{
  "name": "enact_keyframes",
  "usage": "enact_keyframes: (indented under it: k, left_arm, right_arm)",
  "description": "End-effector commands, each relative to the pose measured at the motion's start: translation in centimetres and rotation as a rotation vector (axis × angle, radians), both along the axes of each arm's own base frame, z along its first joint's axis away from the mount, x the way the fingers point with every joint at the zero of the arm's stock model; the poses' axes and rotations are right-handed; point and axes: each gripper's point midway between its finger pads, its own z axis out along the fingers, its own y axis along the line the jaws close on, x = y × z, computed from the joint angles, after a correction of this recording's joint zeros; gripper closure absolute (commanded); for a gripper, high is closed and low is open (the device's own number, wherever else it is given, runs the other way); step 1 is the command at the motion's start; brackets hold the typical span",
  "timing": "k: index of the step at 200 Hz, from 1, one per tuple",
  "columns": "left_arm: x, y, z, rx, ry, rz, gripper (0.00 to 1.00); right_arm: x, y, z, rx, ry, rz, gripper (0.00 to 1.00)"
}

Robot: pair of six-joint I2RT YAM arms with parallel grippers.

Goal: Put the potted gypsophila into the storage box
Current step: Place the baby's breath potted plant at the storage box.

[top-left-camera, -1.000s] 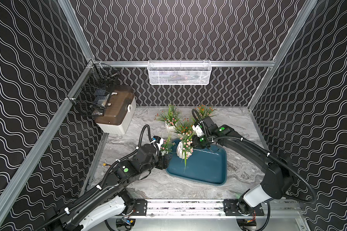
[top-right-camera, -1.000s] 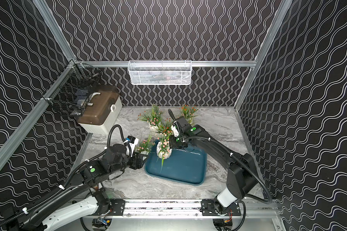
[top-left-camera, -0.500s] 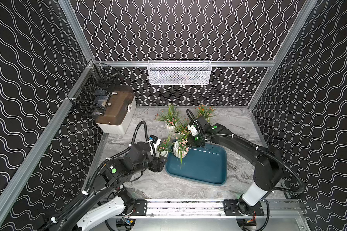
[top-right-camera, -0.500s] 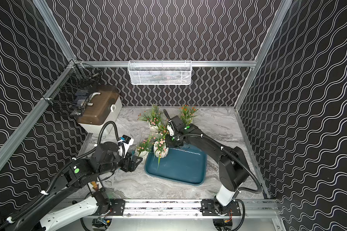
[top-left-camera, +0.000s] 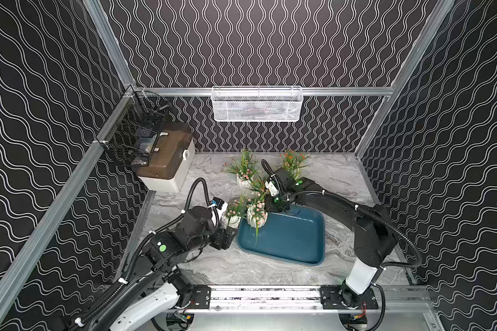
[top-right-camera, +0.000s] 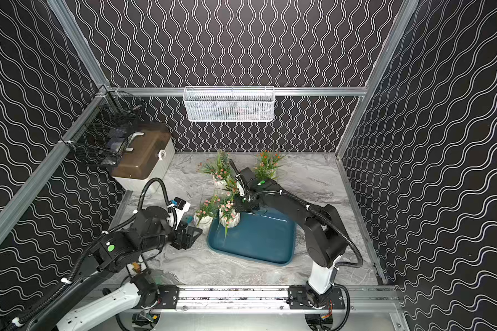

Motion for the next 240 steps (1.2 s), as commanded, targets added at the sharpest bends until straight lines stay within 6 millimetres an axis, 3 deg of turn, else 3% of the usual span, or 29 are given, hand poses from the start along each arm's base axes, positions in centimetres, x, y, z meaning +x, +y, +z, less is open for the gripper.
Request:
enact_keyframes:
  k: [1, 129, 194, 240]
  left_arm:
    - [0.3, -0.5, 0.4, -0.024, -0.015, -0.025, 0.22]
    - [0.9, 0.1, 0.1, -0.013, -0.007, 0.008, 0.22]
    - [0.9, 0.1, 0.0, -0.011, -0.002, 0.012, 0.22]
    - [1.0, 0.3, 0.0, -0.007, -0.006, 0.021, 0.22]
  right_arm:
    - [1.0, 0.9, 0.5, 0.037, -0.029, -0.019, 1.00]
    - [1.9, 1.4, -0.7, 0.027, -0.023, -0.033, 0.96]
    - [1.6, 1.3, -1.6, 0.027, -0.007, -0.034, 0.82]
    - [1.3, 1.1, -1.0, 0.038, -0.014, -0.042, 0.72]
